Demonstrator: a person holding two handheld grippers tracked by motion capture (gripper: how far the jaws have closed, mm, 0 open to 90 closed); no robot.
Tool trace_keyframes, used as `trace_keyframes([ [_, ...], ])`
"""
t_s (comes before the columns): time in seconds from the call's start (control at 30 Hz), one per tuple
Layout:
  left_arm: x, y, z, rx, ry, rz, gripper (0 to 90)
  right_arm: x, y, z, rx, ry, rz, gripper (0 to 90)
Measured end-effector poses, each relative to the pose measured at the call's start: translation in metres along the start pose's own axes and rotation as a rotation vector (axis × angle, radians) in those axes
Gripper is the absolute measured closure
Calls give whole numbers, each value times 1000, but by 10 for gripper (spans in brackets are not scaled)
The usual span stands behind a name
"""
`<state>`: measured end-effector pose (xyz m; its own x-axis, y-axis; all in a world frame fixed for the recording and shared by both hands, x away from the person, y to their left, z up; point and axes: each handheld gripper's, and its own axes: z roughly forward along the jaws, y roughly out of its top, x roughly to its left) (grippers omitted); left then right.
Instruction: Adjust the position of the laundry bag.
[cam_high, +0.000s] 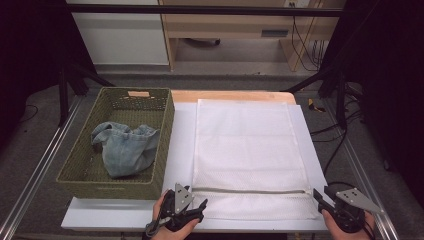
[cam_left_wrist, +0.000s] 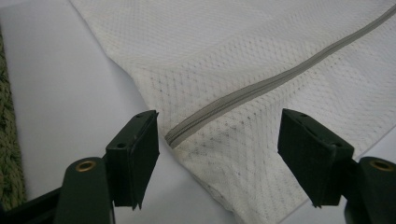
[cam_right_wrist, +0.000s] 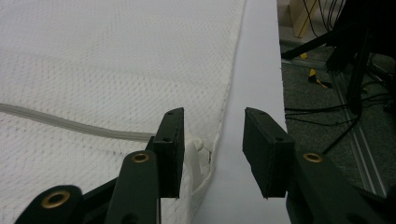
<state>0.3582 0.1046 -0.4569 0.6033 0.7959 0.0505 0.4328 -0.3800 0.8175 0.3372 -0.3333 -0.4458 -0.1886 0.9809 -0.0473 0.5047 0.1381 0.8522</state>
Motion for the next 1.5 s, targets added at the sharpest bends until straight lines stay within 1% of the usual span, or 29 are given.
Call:
trace_keyframes([
  [0.07,0,0,0,7,5,-2,301,0,0,0,5,-1,-1,607],
  [0.2,0,-3,3,31,11,3,304,2,-1,0,18,21,0,622],
  [0.27,1,-3,5,26,11,-5,309,4,-1,1,25,28,-10,642],
  [0.33,2,-2,5,25,17,-3,319,5,-1,2,32,36,-14,662],
  [0.43,4,0,9,14,35,-7,347,7,-1,1,39,48,-24,730],
  [0.53,6,-1,13,17,41,-6,354,7,-2,1,44,47,-27,737],
  [0.6,9,-1,20,19,29,-20,382,8,-2,0,42,52,-23,718],
  [0.67,10,2,22,3,24,-49,393,8,-3,0,41,51,-21,702],
  [0.73,9,5,22,-2,23,-41,401,8,-4,0,48,55,-19,699],
  [0.77,7,16,23,-12,48,-8,401,8,-4,1,51,53,-21,697],
  [0.8,7,22,24,-18,56,-5,401,8,-4,1,55,55,-18,693],
  [0.87,11,37,29,-36,67,-32,399,8,-4,2,58,57,-14,680],
  [0.9,11,37,29,-36,67,-32,396,8,-4,2,58,57,-14,680],
  [0.93,18,50,39,-27,83,-45,396,8,-4,1,54,58,-10,668],
  [0.97,22,54,45,-15,92,-52,396,7,-4,1,53,57,-10,665],
  [1.0,27,56,51,-6,90,-74,396,7,-5,2,52,58,-7,664],
  [1.07,36,58,61,11,91,-122,396,5,-5,2,58,64,5,655],
  [1.1,36,58,61,11,91,-122,394,5,-5,2,58,64,5,655],
  [1.13,44,58,69,19,95,-152,388,3,-6,2,61,76,16,627],
  [1.17,44,58,69,19,95,-152,381,2,-6,2,61,85,19,609],
  [1.2,47,58,72,33,93,-161,372,1,-6,3,58,88,20,590],
  [1.23,53,59,77,47,84,-191,355,1,-6,3,56,92,20,567],
  [1.27,53,59,77,47,84,-191,340,1,-6,3,56,92,20,567],
  [1.33,56,61,82,67,88,-191,325,2,-5,3,46,101,26,495],
  [1.37,56,61,82,67,88,-191,306,2,-5,3,49,100,22,468],
  [1.4,57,62,86,90,86,-179,285,3,-5,3,60,102,27,449],
  [1.43,57,62,86,90,86,-179,272,3,-5,3,60,102,27,449],
  [1.47,57,64,89,102,92,-166,266,4,-8,5,79,105,21,411],
  [1.5,57,64,89,102,92,-166,262,4,-8,5,79,105,21,411],
])
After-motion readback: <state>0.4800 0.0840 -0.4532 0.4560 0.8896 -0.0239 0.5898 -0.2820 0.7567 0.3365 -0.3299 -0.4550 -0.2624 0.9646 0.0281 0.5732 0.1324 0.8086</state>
